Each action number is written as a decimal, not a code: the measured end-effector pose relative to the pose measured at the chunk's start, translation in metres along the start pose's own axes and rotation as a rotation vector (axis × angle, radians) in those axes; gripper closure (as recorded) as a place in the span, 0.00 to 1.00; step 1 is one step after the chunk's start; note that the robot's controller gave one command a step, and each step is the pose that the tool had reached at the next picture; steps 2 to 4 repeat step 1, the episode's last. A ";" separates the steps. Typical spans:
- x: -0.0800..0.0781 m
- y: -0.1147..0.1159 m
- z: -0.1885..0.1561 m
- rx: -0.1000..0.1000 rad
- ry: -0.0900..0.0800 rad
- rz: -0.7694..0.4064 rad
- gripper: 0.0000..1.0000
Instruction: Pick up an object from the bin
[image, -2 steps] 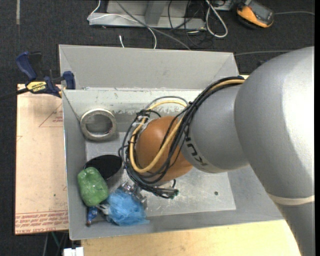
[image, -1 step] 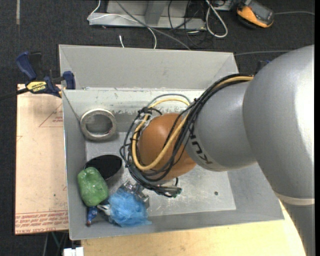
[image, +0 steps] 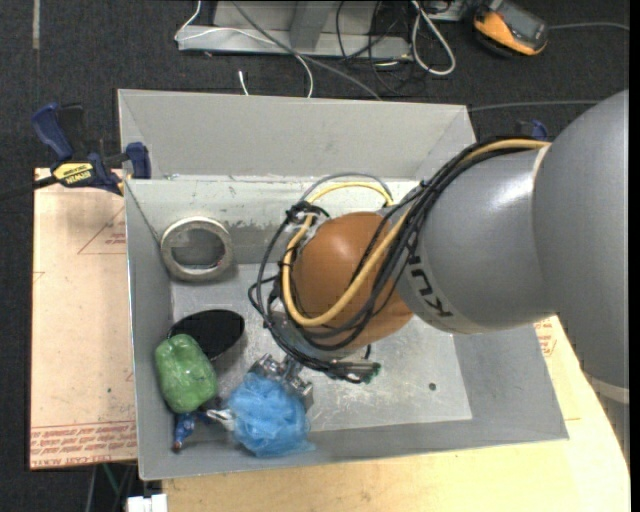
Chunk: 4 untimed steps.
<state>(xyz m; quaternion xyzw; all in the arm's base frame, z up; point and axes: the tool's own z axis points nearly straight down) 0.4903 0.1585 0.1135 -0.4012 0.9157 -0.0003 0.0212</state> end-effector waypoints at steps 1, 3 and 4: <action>0.014 -0.017 -0.017 0.004 -0.007 -0.085 1.00; 0.014 -0.017 -0.017 0.004 -0.007 -0.085 1.00; 0.014 -0.017 -0.017 0.004 -0.007 -0.085 1.00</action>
Offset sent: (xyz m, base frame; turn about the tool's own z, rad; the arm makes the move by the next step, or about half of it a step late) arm 0.0475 -0.0613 0.0019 -0.2690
